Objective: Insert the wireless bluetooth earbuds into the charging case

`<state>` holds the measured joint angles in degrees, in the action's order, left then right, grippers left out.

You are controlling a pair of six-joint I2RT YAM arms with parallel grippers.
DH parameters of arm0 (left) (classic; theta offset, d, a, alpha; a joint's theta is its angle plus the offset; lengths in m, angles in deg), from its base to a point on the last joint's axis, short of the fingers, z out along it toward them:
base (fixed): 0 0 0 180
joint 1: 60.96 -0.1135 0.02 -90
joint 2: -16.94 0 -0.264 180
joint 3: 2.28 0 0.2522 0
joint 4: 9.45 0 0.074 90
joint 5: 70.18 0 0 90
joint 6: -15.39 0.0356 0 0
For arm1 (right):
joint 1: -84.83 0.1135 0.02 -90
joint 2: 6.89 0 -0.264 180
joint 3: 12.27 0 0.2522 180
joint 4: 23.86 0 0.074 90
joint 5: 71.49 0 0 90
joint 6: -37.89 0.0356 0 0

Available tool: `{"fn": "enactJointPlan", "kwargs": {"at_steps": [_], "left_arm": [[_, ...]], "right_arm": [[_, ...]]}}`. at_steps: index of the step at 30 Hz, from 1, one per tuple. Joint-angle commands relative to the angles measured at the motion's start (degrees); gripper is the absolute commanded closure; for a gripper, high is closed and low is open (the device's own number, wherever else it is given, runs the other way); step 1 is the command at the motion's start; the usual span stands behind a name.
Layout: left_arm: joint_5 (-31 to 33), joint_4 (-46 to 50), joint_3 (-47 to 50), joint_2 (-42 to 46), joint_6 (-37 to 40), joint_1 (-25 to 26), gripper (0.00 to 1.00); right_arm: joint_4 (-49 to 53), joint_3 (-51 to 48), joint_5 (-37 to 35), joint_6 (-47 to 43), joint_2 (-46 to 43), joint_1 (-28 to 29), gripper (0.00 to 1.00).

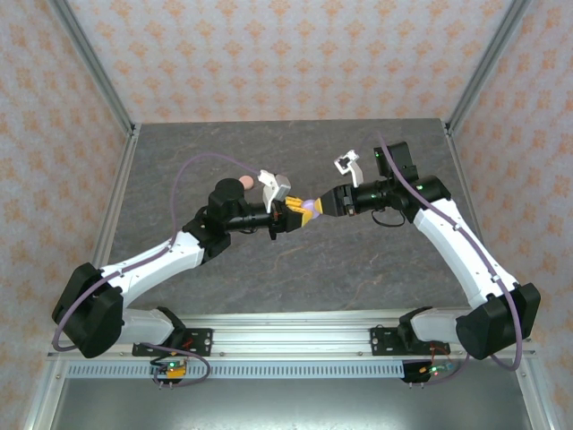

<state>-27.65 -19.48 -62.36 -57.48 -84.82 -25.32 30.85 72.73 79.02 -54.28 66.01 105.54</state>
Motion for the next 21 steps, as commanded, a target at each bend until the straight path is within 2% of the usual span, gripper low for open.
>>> {"fn": "enactJointPlan", "kwargs": {"at_steps": [1, 10, 21], "left_arm": [[-0.79, -2.50, -0.13, 1.27, 2.43, 1.10, 0.83], [-1.05, 0.28, -0.19, 2.02, 4.00, 1.45, 0.82], [0.14, 0.29, 0.23, 2.27, 3.69, 1.45, 0.82]], "right_arm": [[-0.64, 1.27, -4.76, 1.05, 0.31, 0.32, 0.50], [-3.72, 1.51, -9.24, 4.84, 0.57, 0.30, 0.50], [-2.89, 2.23, -12.44, 5.79, 1.20, 0.34, 0.49]]}}
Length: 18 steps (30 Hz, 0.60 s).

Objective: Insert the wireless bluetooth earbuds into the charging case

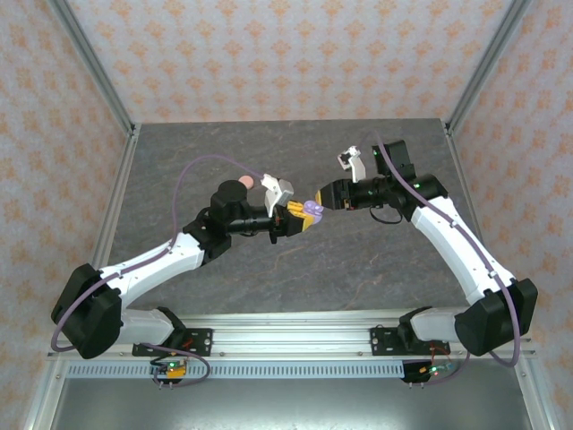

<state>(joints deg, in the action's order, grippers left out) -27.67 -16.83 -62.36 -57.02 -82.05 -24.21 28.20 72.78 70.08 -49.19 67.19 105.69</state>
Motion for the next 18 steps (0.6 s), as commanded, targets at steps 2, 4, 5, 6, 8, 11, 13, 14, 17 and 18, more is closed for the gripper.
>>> {"fn": "enactJointPlan", "kwargs": {"at_steps": [2, 4, 5, 6, 8, 11, 13, 14, 17, 18], "left_arm": [[0.92, -2.48, 0.49, 1.47, 0.59, 0.32, 0.82], [1.90, -2.72, 0.97, 1.23, 0.20, 0.34, 0.82], [2.29, -2.85, 1.27, 1.26, 0.10, 0.34, 0.82], [2.76, -3.10, 1.62, 1.35, -0.03, 0.34, 0.82], [3.81, -3.20, 2.26, 1.61, -0.42, 0.33, 0.82], [5.31, -3.78, 3.28, 2.39, -0.81, 0.16, 0.82], [5.89, -4.93, 4.10, 3.06, -1.61, -0.16, 0.82], [6.00, -5.57, 4.43, 3.32, -1.97, -0.34, 0.82], [6.38, -6.53, 5.26, 4.37, -3.22, -1.05, 0.82], [6.60, -6.62, 5.49, 4.81, -3.60, -1.28, 0.82]], "right_arm": [[-0.51, 2.24, -5.58, 1.48, -0.17, 0.16, 0.49], [-0.87, 2.29, -8.22, 2.33, -0.67, 0.12, 0.49], [-0.91, 2.31, -9.42, 2.73, -0.89, 0.08, 0.48], [-1.00, 2.32, -10.58, 3.15, -1.13, -0.19, 0.47], [-1.18, 2.23, -11.87, 3.82, -1.64, -0.76, 0.47], [-1.39, 1.73, -12.23, 4.24, -2.60, -1.95, 0.47], [-1.58, 1.24, -11.94, 4.29, -3.09, -2.58, 0.47], [-1.64, 0.97, -11.93, 4.29, -3.07, -2.81, 0.47], [-1.93, -0.02, -13.31, 4.54, -2.68, -3.11, 0.47], [-1.82, -0.09, -13.96, 4.55, -2.04, -3.11, 0.47]]}}
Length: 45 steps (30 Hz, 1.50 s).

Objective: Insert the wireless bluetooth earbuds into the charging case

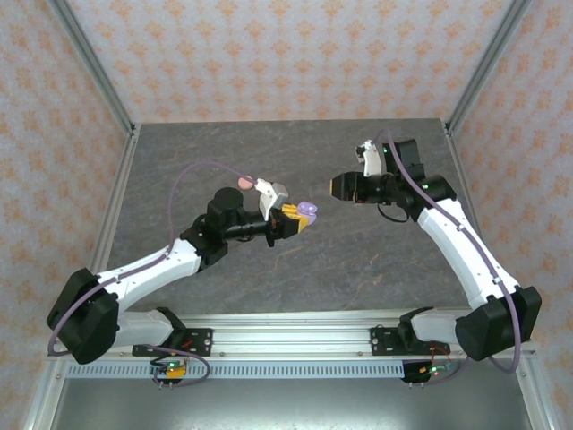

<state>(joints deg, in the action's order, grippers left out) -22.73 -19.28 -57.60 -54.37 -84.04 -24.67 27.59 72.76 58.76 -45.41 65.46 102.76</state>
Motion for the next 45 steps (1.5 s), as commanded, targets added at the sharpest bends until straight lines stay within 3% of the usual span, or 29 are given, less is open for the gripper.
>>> {"fn": "enactJointPlan", "kwargs": {"at_steps": [1, 13, 26, 33, 45], "left_arm": [[1.68, -4.37, 0.98, 2.73, -1.88, -0.92, 0.82], [6.91, -2.49, 5.16, 13.66, -3.39, -1.13, 0.83], [9.14, -0.05, 5.70, 17.68, -5.41, -1.11, 0.82], [9.14, 0.22, 5.92, 18.35, -6.90, -1.05, 0.82], [9.06, 2.06, 5.23, 19.06, -6.56, -1.05, 0.82]], "right_arm": [[-1.14, -0.10, -2.72, 0.85, 0.39, -0.19, 0.47], [-4.68, 4.55, -2.20, 3.18, 17.77, 3.39, 0.50], [-1.52, 20.08, -4.65, 4.62, 40.53, 9.98, 0.62], [5.31, 30.11, -10.49, 3.58, 49.99, 13.10, 0.63], [11.02, 38.80, -18.37, 3.25, 57.94, 15.74, 0.65]]}}
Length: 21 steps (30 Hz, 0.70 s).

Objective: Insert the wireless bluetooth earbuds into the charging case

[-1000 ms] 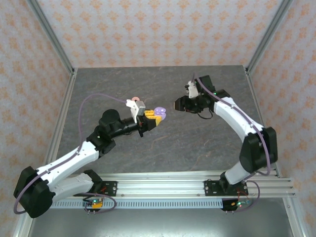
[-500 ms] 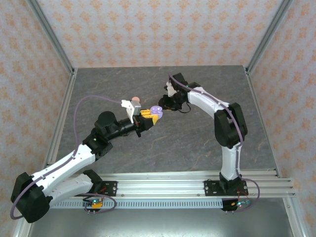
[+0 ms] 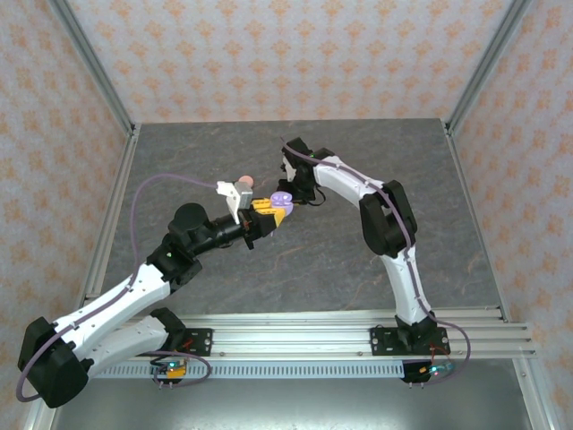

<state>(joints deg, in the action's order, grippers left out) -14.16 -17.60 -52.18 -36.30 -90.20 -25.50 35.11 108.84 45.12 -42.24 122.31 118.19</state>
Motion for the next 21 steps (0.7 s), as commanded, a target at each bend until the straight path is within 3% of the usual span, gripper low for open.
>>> {"fn": "enactJointPlan", "kwargs": {"at_steps": [1, 15, 21], "left_arm": [[0.50, 0.53, -0.25, 0.98, -0.38, -0.29, 0.82], [0.67, 1.88, -0.69, 1.03, -0.31, -0.22, 0.82], [0.70, 2.22, -0.60, 1.19, -0.20, -0.22, 0.82]], "right_arm": [[3.88, 3.31, -5.35, 0.30, 1.51, 0.30, 0.65], [8.94, 9.19, -5.93, -1.33, 7.19, 1.39, 0.65], [11.11, 10.88, -9.40, -0.65, 8.95, 1.83, 0.69]]}}
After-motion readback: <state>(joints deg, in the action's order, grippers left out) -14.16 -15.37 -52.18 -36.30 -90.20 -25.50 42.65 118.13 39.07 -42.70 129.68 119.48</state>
